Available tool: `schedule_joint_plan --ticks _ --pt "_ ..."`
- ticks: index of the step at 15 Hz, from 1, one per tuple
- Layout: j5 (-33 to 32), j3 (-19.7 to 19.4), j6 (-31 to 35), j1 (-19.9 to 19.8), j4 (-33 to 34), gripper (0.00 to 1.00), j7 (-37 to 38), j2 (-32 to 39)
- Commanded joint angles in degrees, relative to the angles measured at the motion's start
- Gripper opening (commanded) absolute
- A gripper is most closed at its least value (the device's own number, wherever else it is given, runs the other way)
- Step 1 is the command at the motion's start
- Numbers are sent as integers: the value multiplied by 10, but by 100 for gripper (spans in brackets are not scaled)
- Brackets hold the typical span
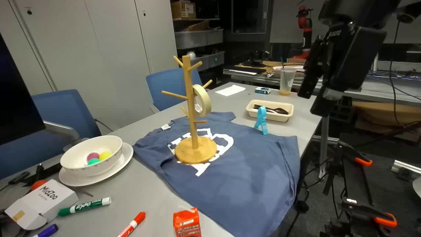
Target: Remove the tape from the wooden holder
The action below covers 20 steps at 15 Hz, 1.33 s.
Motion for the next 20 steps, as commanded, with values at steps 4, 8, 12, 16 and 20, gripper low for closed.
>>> schedule_joint_plan --ticks 4,8,12,16,20 --pt "-4 -4 -1 4 2 100 3 2" --pt "-4 -4 -1 4 2 100 3 2" --pt "-4 -4 -1 4 2 100 3 2" --pt "-39 -13 15 -32 4 100 -2 21" --pt "-116 -21 24 -90 6 100 -7 40"
